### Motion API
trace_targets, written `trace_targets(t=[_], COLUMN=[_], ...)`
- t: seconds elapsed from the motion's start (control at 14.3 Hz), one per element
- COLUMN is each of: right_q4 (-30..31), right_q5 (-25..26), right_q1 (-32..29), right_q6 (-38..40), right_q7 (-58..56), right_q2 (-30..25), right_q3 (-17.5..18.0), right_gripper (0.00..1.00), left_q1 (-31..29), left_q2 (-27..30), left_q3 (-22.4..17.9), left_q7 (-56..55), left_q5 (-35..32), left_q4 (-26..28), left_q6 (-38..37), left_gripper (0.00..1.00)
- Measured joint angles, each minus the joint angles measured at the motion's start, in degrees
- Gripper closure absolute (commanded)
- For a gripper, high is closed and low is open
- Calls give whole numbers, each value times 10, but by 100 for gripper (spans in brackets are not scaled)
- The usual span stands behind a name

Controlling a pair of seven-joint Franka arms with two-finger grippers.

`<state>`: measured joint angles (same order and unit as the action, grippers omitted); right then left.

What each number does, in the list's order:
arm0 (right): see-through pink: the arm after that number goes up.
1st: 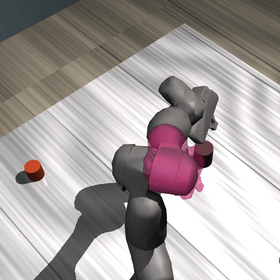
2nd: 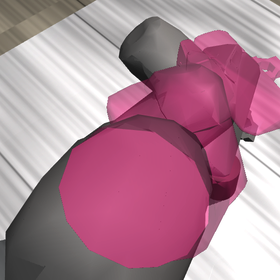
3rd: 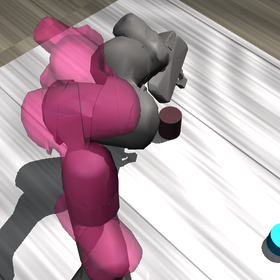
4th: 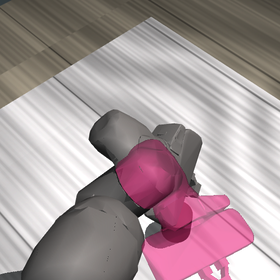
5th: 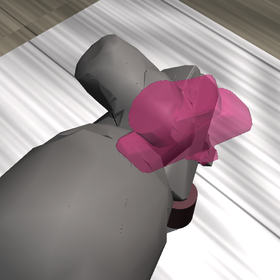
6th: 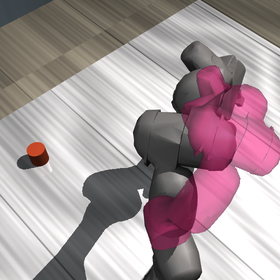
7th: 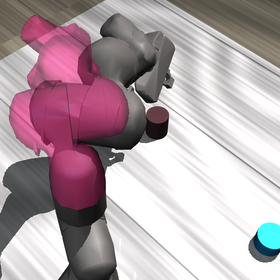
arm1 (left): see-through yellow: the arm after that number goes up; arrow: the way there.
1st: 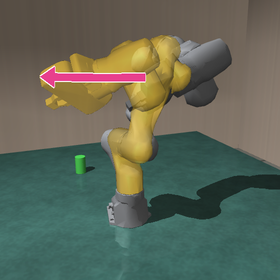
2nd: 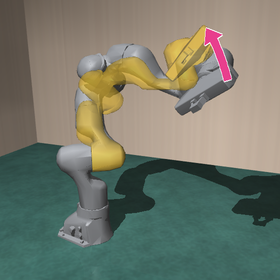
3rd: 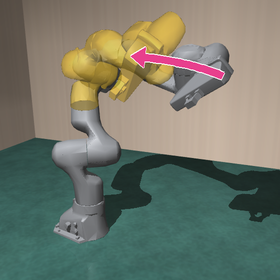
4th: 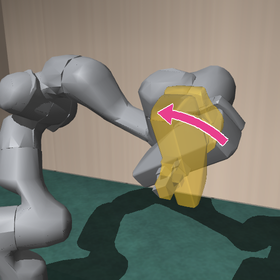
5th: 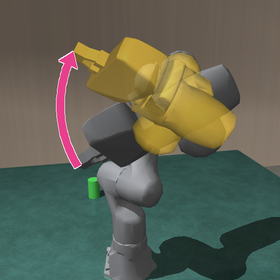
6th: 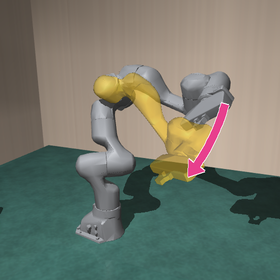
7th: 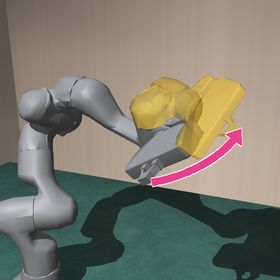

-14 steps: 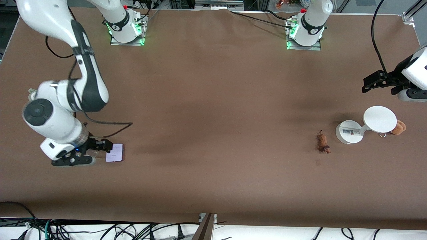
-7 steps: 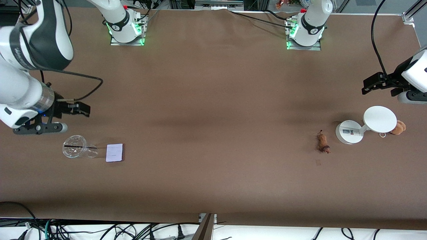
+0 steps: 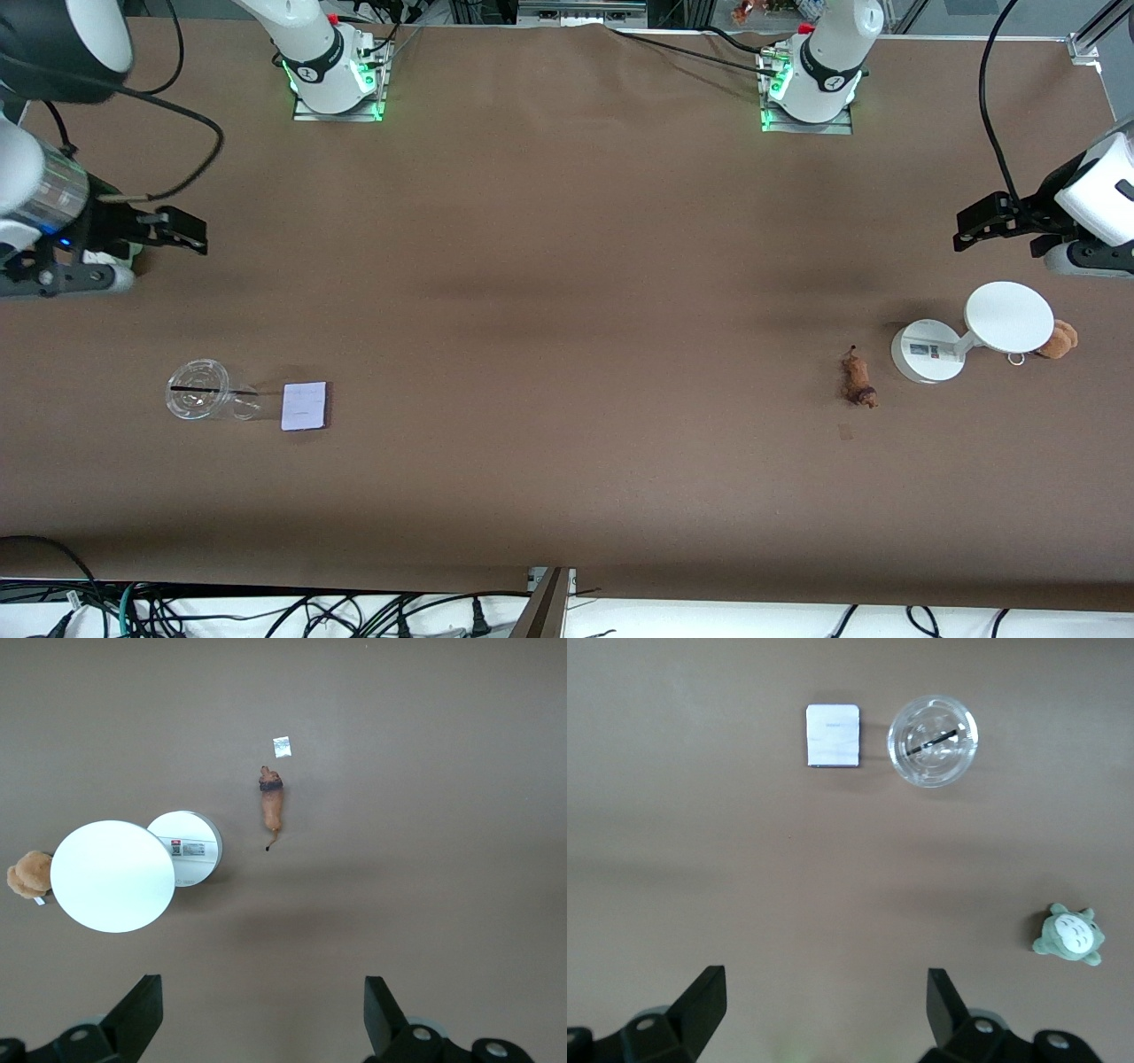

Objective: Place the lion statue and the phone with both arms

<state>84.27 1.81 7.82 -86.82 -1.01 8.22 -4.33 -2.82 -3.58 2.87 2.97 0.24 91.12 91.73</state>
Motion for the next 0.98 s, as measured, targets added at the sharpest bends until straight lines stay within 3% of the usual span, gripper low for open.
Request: trace_targets(t=[0.42, 0.98], right_q4=[34, 33], right_q5=[0, 0], right_q1=[-22, -18], right_q6=[20, 28], right_q7=[-2, -3], right_q2=[-64, -49], right_q3=[5, 15], right_gripper=[0, 0], left_q1=[1, 1], left_q2=[-7, -7], left_q3=[0, 1], left_q7=[0, 0], left_q5=[0, 0], left_q4=[-8, -10], left_q6=[0, 0], left_gripper=[0, 0])
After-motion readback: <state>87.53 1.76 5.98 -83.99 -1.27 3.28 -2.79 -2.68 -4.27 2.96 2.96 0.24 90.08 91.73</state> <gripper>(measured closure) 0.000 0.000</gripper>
